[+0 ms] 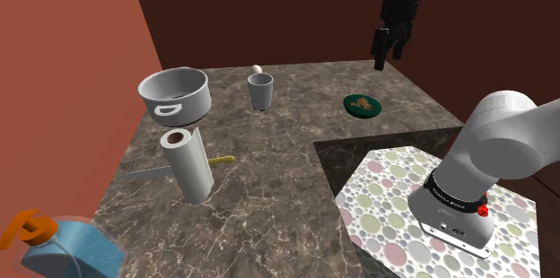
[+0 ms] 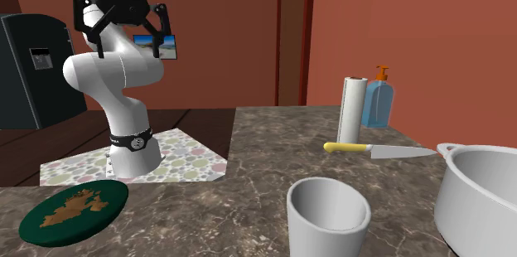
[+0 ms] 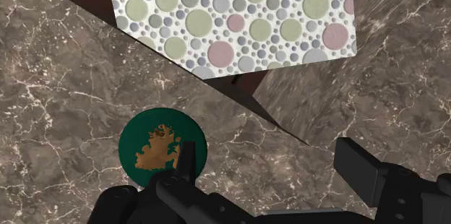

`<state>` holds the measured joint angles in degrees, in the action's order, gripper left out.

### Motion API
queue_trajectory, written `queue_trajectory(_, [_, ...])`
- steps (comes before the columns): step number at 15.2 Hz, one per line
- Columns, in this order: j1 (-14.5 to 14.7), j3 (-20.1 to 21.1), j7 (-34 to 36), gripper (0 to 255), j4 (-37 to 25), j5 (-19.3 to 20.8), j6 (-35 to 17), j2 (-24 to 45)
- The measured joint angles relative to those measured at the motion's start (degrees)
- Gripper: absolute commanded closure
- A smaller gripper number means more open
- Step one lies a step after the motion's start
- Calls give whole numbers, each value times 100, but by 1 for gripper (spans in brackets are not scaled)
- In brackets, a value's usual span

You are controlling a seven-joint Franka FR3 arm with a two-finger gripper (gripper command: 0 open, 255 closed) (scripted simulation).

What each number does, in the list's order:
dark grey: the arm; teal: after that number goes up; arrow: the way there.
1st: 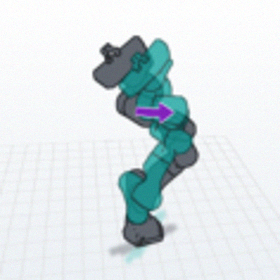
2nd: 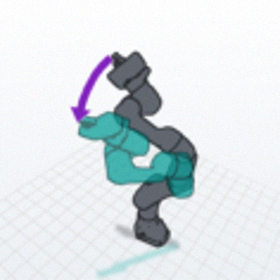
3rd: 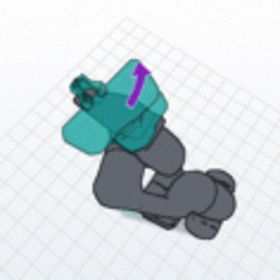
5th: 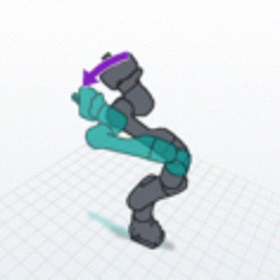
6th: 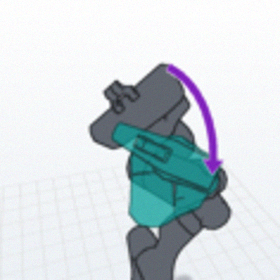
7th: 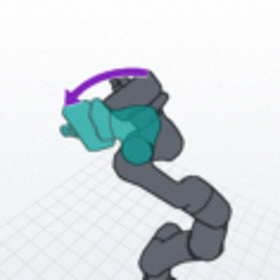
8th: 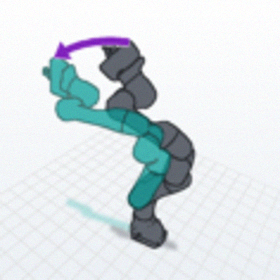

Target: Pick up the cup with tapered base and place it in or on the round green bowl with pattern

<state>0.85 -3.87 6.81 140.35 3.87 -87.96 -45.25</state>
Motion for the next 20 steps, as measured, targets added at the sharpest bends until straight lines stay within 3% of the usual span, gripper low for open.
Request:
queue_trajectory(3, [29, 49, 70, 0, -76, -40, -156, 223])
queue_trajectory(10, [173, 322, 470, 0, -582, -206, -1135, 1648])
queue_trajectory(20, [302, 610, 985, 0, -1984, -201, -1967, 3784])
